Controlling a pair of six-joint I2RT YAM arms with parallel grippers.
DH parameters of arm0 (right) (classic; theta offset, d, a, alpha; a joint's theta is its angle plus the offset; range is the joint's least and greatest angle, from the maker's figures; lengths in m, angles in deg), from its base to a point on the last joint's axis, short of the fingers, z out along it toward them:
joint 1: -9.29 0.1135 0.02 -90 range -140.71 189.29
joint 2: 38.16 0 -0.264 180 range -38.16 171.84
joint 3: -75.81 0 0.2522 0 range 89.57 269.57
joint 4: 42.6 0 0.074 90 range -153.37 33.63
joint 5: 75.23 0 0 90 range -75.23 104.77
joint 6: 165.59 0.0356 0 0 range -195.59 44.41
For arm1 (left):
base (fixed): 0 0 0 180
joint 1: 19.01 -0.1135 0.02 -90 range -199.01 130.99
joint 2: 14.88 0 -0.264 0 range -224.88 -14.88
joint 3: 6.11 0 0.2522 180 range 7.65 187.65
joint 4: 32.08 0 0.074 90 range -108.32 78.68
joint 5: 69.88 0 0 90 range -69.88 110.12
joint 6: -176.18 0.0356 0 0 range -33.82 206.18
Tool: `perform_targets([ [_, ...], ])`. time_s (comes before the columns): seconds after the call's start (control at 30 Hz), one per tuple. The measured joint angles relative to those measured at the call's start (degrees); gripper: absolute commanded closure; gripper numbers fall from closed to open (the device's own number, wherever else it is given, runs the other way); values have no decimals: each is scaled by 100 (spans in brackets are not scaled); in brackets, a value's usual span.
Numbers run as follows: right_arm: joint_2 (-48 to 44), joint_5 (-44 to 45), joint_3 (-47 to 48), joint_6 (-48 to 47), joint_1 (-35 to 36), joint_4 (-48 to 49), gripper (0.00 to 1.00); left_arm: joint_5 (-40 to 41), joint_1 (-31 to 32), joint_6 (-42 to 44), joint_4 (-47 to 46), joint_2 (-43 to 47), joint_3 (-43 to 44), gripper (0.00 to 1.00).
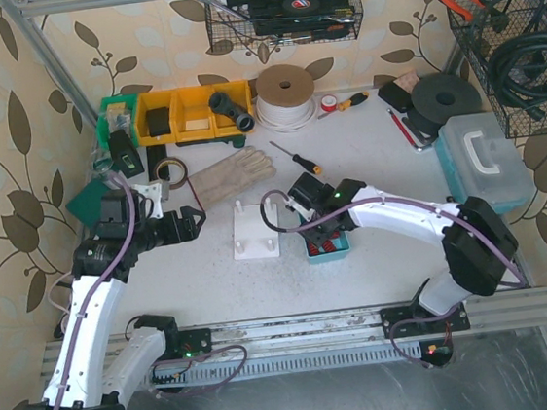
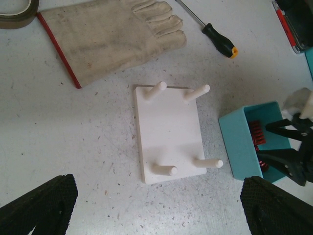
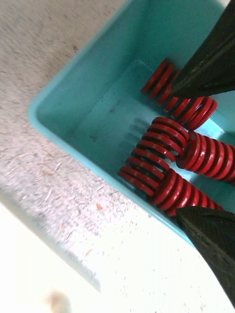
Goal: Install the large spring
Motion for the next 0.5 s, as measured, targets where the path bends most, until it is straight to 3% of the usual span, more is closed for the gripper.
perform_targets([
  [0.17,-284,-68,-2,2,136,-4,39,-11,0,0,-4,0,0,6],
  [0.5,177,136,-118,48,251,-48,40,-11,0,0,-7,0,0,6],
])
